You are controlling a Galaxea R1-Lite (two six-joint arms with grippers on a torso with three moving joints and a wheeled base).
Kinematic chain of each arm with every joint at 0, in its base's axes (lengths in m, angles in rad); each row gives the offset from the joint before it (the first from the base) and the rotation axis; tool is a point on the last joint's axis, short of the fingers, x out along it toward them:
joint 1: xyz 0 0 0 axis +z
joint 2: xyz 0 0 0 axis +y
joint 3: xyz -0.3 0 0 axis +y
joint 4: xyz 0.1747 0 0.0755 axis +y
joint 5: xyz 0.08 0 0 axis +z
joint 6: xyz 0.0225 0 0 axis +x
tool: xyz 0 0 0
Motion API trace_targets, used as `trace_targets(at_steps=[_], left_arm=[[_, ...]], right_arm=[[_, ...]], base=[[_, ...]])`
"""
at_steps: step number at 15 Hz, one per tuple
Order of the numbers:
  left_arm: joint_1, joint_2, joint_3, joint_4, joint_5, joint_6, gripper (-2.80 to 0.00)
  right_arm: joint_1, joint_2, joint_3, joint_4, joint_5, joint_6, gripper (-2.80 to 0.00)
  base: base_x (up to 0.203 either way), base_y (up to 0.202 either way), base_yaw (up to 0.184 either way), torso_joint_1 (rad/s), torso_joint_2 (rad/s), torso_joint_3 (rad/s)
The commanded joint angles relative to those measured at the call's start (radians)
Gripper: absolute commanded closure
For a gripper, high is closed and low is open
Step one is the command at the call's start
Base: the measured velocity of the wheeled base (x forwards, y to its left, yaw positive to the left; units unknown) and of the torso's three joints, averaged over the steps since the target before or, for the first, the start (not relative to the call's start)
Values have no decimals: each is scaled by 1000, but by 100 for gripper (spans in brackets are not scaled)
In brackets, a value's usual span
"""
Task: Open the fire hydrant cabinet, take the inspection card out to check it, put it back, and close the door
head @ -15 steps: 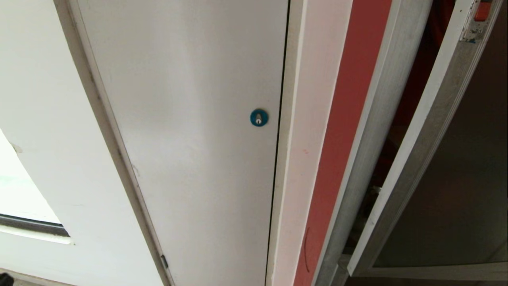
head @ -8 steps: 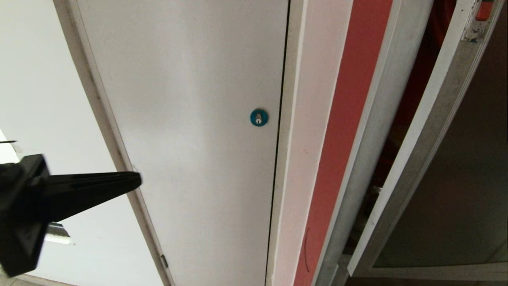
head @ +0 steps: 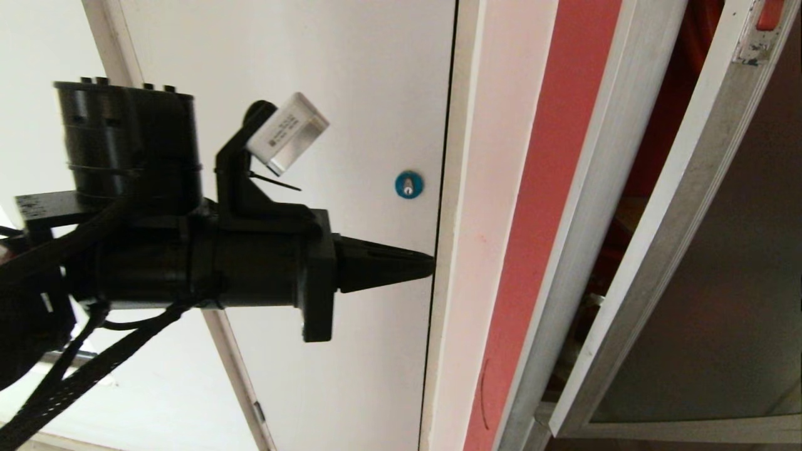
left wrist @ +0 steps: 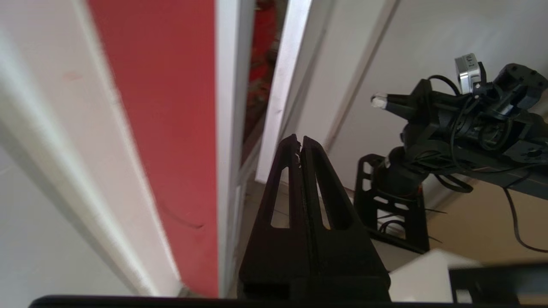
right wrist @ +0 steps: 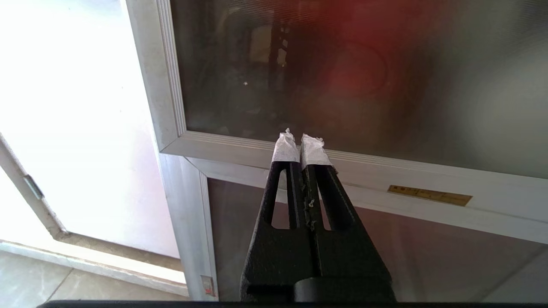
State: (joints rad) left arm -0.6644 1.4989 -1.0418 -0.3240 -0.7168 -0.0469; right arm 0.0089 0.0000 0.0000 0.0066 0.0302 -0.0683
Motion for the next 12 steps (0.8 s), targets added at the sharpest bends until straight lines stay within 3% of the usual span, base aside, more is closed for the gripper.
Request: trace_targets(at_steps=[1, 7, 9, 12], left_arm=[[-34, 97, -46, -3, -2, -1, 0], [-112, 235, -162, -4, 13, 3, 0], [-139, 293, -201, -26, 85, 11, 0], [-199, 383, -236, -183, 214, 6, 0]], right_arm=[[0, 2, 0, 0, 0, -1, 0], [0, 2, 0, 0, 0, -1, 0], [0, 2, 0, 0, 0, -1, 0], [0, 2, 0, 1, 0, -1, 0]], base=[[0, 0, 0, 0, 0, 0], [0, 0, 0, 0, 0, 0], [0, 0, 0, 0, 0, 0], [0, 0, 0, 0, 0, 0]])
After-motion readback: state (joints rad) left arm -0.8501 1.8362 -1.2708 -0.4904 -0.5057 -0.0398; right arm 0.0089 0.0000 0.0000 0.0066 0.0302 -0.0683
